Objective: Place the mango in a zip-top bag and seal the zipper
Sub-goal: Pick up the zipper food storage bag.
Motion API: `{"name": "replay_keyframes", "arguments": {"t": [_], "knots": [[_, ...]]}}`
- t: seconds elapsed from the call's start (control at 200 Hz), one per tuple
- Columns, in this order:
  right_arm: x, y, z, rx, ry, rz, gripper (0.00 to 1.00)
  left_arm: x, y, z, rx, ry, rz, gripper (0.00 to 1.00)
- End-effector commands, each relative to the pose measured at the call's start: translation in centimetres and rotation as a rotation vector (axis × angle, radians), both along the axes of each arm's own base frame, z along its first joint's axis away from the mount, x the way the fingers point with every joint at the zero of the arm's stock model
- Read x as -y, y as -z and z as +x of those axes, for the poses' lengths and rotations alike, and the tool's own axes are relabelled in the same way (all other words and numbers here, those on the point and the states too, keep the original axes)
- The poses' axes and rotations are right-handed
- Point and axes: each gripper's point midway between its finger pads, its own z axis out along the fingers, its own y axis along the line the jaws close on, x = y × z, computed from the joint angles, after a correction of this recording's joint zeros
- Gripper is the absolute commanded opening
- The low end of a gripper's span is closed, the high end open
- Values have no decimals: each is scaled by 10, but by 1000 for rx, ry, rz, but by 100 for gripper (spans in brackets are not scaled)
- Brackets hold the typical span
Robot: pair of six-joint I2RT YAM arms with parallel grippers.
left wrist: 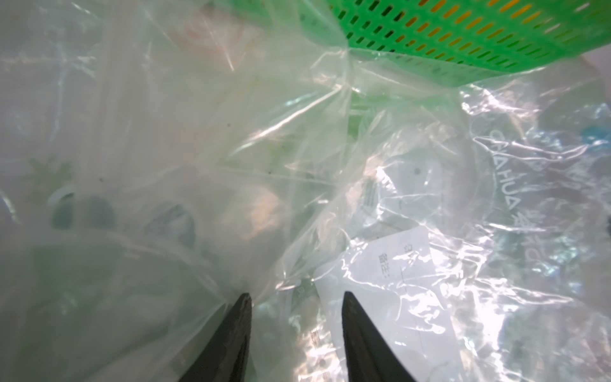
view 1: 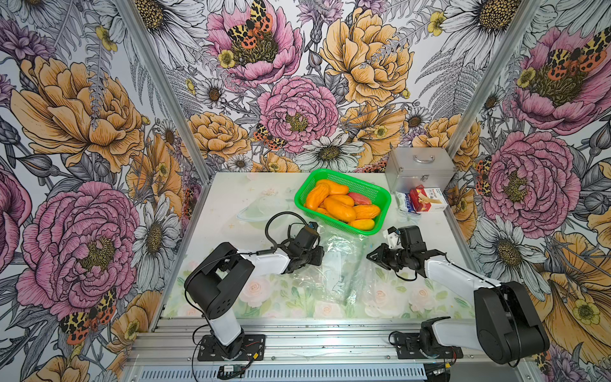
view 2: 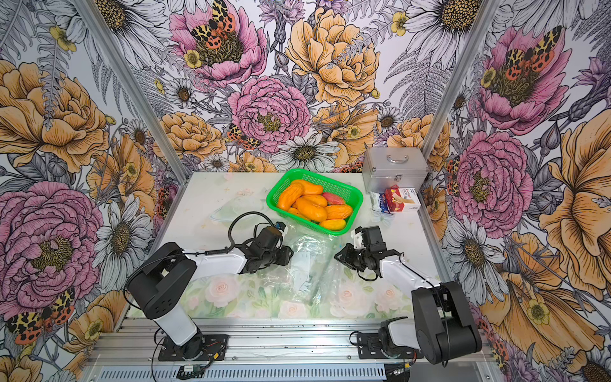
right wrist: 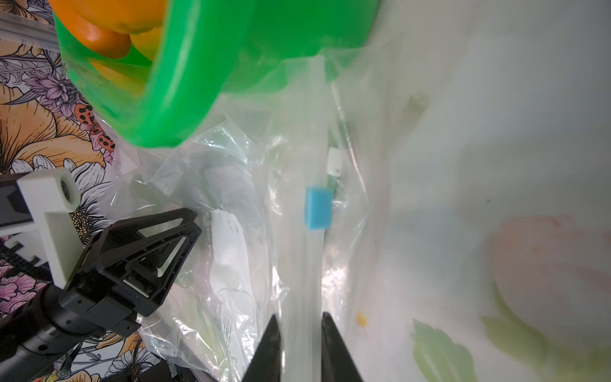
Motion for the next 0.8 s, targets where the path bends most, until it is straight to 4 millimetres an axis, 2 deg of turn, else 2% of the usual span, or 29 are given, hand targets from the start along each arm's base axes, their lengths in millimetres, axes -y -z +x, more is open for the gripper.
{"name": "replay_keyframes", "arguments": {"t": [0.0,0.155,0.295,0.54,0.656,0.796], "knots": [[-3,-17,6,51,1,36,18,-6,-7,2,12,-24,-29,45],[-6,-23,3,52,-4,61,0,-8,-11,3,20,-32,-37,45],[-8,-31,-4,62,-13,72,0,-12,-16,3,34,-46,-40,45],[-24,-55,-22,99,-82,61,0,-19,-30,7,68,-76,-55,45],[-36,-66,-28,124,-123,50,0,-24,-47,9,104,-91,-81,46],[-46,-84,-26,175,-154,43,0,-32,-81,10,177,-109,-136,47]]}}
